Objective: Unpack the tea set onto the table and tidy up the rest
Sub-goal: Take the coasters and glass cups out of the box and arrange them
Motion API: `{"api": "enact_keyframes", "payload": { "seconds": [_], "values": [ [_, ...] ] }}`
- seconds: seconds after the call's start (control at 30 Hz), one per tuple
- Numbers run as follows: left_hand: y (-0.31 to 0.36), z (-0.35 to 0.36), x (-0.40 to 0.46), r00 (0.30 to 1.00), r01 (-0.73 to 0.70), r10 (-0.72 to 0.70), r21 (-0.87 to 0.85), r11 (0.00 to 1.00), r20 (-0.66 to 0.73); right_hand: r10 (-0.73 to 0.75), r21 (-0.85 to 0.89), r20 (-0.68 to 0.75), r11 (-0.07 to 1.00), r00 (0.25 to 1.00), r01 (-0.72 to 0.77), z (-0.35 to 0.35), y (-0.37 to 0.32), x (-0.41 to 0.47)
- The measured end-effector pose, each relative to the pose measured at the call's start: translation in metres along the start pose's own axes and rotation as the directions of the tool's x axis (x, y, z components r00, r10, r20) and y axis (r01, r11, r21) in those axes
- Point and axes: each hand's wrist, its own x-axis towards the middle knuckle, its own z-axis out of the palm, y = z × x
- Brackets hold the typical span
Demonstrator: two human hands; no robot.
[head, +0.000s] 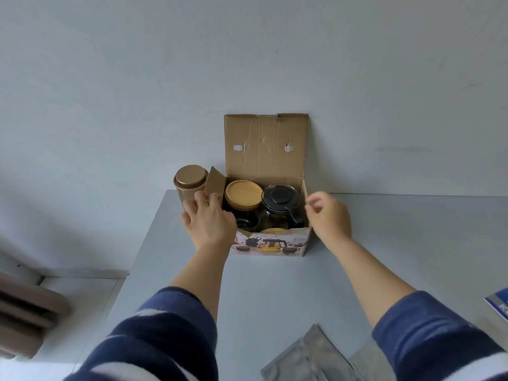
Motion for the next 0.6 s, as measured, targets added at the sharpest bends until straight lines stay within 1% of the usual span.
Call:
{"api": "enact_keyframes", "payload": {
  "seconds": [0.03, 0.07, 0.1, 0.13, 0.17, 0.2, 0.27, 0.33, 0.37, 0.47, 0.6],
  "values": [
    [0.003, -0.003, 0.008, 0.999, -0.038, 0.038, 0.058, 0.998, -0.011, -0.193, -0.038, 0.095, 0.980, 0.977, 0.198, 0.000, -0.006, 0.003],
    [0.006, -0.007, 0.016, 0.996, -0.081, 0.084, 0.131, 0.988, -0.016, -0.310, -0.081, 0.214, 0.939, 0.926, 0.333, 0.002, -0.012, 0.006],
    [0.010, -0.010, 0.023, 0.991, -0.129, 0.134, 0.207, 0.970, -0.008, -0.351, -0.135, 0.346, 0.899, 0.870, 0.416, 0.005, -0.017, 0.008],
    [0.014, -0.014, 0.030, 0.985, -0.170, 0.169, 0.256, 0.952, 0.026, -0.345, -0.189, 0.471, 0.859, 0.812, 0.475, 0.008, -0.022, 0.008],
    [0.019, -0.017, 0.035, 0.982, -0.186, 0.172, 0.261, 0.947, 0.079, -0.320, -0.241, 0.562, 0.819, 0.763, 0.521, 0.011, -0.027, 0.008],
    [0.024, -0.020, 0.039, 0.979, -0.172, 0.142, 0.222, 0.960, 0.143, -0.290, -0.279, 0.620, 0.787, 0.729, 0.551, 0.014, -0.032, 0.007],
    [0.034, -0.023, 0.044, 0.967, -0.058, 0.027, 0.115, 0.992, 0.254, -0.238, -0.311, 0.699, 0.748, 0.674, 0.587, 0.015, -0.042, 0.007],
    [0.040, -0.023, 0.049, 0.955, 0.060, -0.068, 0.039, 0.997, 0.289, -0.207, -0.302, 0.762, 0.725, 0.613, 0.619, 0.016, -0.049, 0.011],
    [0.042, -0.022, 0.052, 0.950, 0.086, -0.089, 0.021, 0.996, 0.299, -0.184, -0.292, 0.790, 0.726, 0.585, 0.622, 0.017, -0.051, 0.015],
    [0.042, -0.021, 0.056, 0.943, 0.119, -0.116, 0.010, 0.993, 0.313, -0.164, -0.259, 0.832, 0.729, 0.529, 0.634, 0.021, -0.051, 0.025],
    [0.041, -0.018, 0.057, 0.936, 0.133, -0.131, 0.017, 0.991, 0.326, -0.183, -0.232, 0.850, 0.713, 0.494, 0.662, 0.022, -0.049, 0.029]
  ]
}}
